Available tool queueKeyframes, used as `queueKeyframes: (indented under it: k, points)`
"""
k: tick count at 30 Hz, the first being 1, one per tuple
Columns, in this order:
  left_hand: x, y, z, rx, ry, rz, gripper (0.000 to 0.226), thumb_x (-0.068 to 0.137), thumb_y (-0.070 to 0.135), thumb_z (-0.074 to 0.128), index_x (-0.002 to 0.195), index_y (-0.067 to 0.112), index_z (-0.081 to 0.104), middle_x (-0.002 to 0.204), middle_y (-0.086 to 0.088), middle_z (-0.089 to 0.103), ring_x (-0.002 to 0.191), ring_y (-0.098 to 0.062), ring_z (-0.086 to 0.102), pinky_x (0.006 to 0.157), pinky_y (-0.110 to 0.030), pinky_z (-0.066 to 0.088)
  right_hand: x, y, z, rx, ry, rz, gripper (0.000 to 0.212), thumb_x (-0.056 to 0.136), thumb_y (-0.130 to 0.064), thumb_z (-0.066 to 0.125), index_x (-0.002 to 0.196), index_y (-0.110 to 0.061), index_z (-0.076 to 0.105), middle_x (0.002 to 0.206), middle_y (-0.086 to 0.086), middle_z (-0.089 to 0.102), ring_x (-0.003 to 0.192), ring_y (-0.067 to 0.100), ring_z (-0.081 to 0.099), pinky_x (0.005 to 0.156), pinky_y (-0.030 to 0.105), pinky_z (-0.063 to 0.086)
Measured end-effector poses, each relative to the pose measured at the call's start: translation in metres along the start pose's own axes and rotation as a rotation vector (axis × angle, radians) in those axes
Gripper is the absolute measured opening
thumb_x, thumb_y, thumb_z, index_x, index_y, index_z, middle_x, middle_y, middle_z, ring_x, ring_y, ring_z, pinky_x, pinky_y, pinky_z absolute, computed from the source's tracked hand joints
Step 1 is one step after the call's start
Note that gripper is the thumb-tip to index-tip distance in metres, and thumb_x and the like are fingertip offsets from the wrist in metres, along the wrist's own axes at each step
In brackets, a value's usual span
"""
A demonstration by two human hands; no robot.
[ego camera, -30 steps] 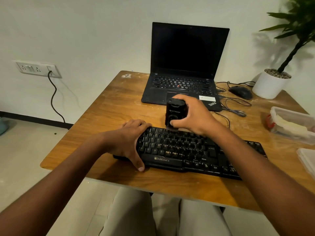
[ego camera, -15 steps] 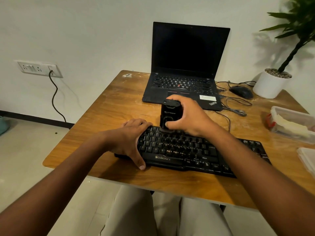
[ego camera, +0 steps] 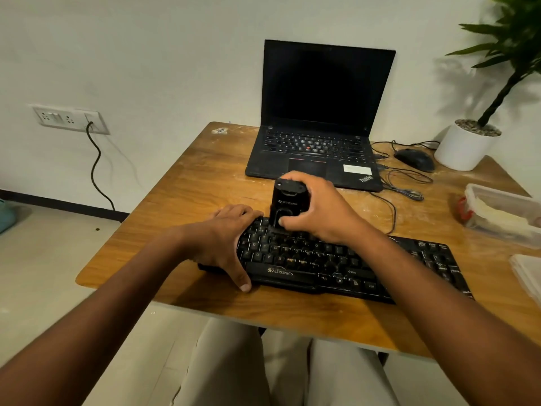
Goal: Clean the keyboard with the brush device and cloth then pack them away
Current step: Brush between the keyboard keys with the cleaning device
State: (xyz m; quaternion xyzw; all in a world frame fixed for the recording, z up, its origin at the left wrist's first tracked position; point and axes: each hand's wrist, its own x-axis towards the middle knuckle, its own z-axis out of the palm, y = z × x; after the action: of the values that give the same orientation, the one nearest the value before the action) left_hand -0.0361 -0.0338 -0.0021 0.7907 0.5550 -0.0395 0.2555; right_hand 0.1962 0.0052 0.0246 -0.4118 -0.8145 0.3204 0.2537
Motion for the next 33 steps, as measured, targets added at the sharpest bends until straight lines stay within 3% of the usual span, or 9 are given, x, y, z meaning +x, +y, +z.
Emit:
queueKeyframes:
  k: [3, 7, 9, 12, 15, 21, 25, 28, 33]
  points:
    - [0.0, 0.0, 0.0, 0.001, -0.007, -0.002, 0.15, 0.053, 0.06, 0.097, 0.165, 0.032, 0.002, 0.163, 0.012, 0.013, 0.15, -0.015, 0.01, 0.129, -0.046, 0.01, -0.005, 0.004, 0.002, -0.066, -0.055, -0.013, 0.053, 0.075, -0.012, 0.087, 0.117, -0.033, 0.062, 0.102, -0.013, 0.069, 0.094, 0.003, 0.066, 0.083, 0.027, 0.058]
    - [-0.001, 0.002, 0.0, 0.004, -0.017, -0.006, 0.151, 0.055, 0.057, 0.097, 0.165, 0.031, -0.003, 0.166, 0.012, 0.007, 0.152, -0.015, 0.006, 0.127, -0.044, 0.005, -0.01, 0.005, -0.031, -0.262, -0.185, 0.057, 0.055, 0.075, -0.011, 0.087, 0.116, -0.037, 0.06, 0.103, -0.014, 0.066, 0.091, 0.005, 0.065, 0.071, 0.024, 0.057]
    - [-0.001, 0.002, -0.001, 0.003, -0.015, -0.007, 0.151, 0.054, 0.058, 0.097, 0.165, 0.031, -0.002, 0.165, 0.012, 0.008, 0.151, -0.015, 0.007, 0.127, -0.045, 0.007, -0.007, 0.001, -0.036, -0.239, -0.133, 0.037, 0.055, 0.073, -0.011, 0.087, 0.115, -0.035, 0.061, 0.103, -0.011, 0.067, 0.092, 0.008, 0.067, 0.076, 0.034, 0.061]
    - [0.0, 0.001, 0.0, -0.003, -0.005, -0.005, 0.15, 0.053, 0.06, 0.097, 0.165, 0.031, 0.001, 0.162, 0.013, 0.012, 0.15, -0.015, 0.01, 0.128, -0.045, 0.009, 0.0, -0.005, -0.017, -0.04, -0.011, 0.019, 0.059, 0.073, -0.01, 0.089, 0.12, -0.032, 0.06, 0.105, -0.012, 0.068, 0.097, 0.002, 0.066, 0.083, 0.026, 0.059]
    - [-0.001, 0.002, 0.0, 0.008, -0.003, -0.011, 0.151, 0.053, 0.059, 0.097, 0.165, 0.03, 0.0, 0.163, 0.012, 0.011, 0.151, -0.016, 0.008, 0.128, -0.043, 0.008, -0.001, -0.001, 0.009, 0.065, -0.012, -0.014, 0.057, 0.074, -0.009, 0.088, 0.118, -0.03, 0.059, 0.104, -0.013, 0.067, 0.096, 0.001, 0.065, 0.08, 0.022, 0.059]
    - [-0.001, 0.0, 0.0, 0.001, -0.004, -0.002, 0.15, 0.054, 0.059, 0.097, 0.165, 0.031, 0.0, 0.166, 0.012, 0.007, 0.153, -0.016, 0.005, 0.128, -0.044, 0.004, -0.003, 0.004, -0.035, -0.231, -0.18, 0.076, 0.056, 0.072, -0.01, 0.088, 0.114, -0.034, 0.06, 0.102, -0.011, 0.067, 0.092, 0.007, 0.065, 0.076, 0.03, 0.059]
    - [-0.001, 0.003, -0.001, 0.006, -0.001, -0.003, 0.15, 0.054, 0.058, 0.097, 0.165, 0.03, 0.001, 0.164, 0.012, 0.01, 0.15, -0.012, 0.008, 0.127, -0.042, 0.006, 0.007, -0.004, -0.018, -0.066, -0.007, 0.032, 0.061, 0.071, -0.01, 0.089, 0.121, -0.031, 0.061, 0.104, -0.013, 0.068, 0.098, 0.007, 0.067, 0.079, 0.024, 0.058]
    - [-0.003, 0.005, -0.001, 0.025, 0.003, -0.01, 0.15, 0.054, 0.059, 0.097, 0.165, 0.026, 0.001, 0.166, 0.009, 0.01, 0.152, -0.014, 0.007, 0.128, -0.043, 0.007, 0.009, -0.003, 0.009, 0.041, -0.016, -0.018, 0.056, 0.073, -0.01, 0.088, 0.118, -0.029, 0.061, 0.101, -0.013, 0.068, 0.094, 0.002, 0.067, 0.079, 0.021, 0.057]
    - [-0.001, 0.002, -0.001, 0.001, -0.008, -0.003, 0.15, 0.054, 0.058, 0.097, 0.165, 0.031, 0.0, 0.166, 0.01, 0.008, 0.153, -0.015, 0.005, 0.129, -0.045, 0.005, -0.012, 0.01, -0.019, -0.194, -0.121, 0.099, 0.06, 0.074, -0.013, 0.089, 0.124, -0.03, 0.061, 0.109, -0.012, 0.067, 0.1, 0.008, 0.065, 0.089, 0.032, 0.059]
